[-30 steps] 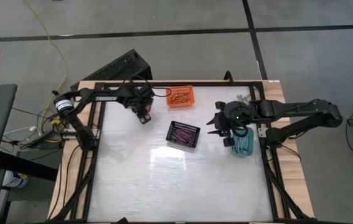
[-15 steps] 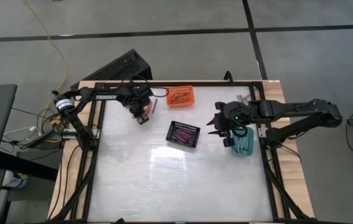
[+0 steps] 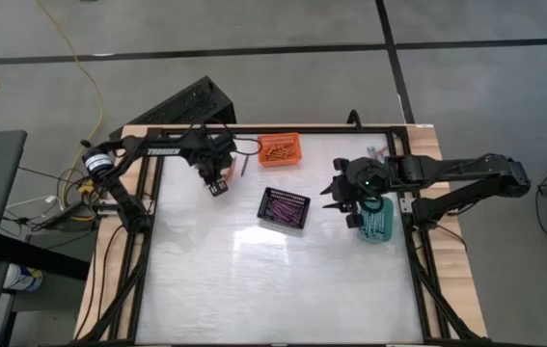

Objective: Sort crayons
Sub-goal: Put the orange crayon into the orange bin

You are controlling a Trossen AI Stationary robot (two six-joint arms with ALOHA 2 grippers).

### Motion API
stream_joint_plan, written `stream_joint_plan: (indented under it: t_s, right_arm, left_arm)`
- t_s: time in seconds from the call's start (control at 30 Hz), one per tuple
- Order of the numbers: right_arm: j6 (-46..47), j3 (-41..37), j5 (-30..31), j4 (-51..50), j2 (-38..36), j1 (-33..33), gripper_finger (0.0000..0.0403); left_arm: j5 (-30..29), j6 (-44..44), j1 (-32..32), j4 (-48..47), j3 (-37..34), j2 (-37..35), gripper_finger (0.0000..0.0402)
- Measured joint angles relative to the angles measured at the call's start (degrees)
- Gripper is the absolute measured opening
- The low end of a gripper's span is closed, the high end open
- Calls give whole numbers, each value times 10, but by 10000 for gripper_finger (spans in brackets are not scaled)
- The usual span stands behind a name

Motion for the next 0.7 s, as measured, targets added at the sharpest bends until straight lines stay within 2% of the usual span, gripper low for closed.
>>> stream_joint_plan:
  t_s: [0.27,0.43,0.57,0.7]
  right_arm:
    - [3,0,0,-6,0,0,161]
    - [4,0,0,-6,0,0,161]
    - [15,0,0,-6,0,0,161]
    - [39,0,1,-19,1,3,161]
  left_arm:
    - [-20,0,-19,-71,45,-46,1]
    - [-24,2,-28,-79,96,-82,1]
    - [-25,22,-39,-46,140,-87,1]
    - [-11,44,-50,40,170,-84,0]
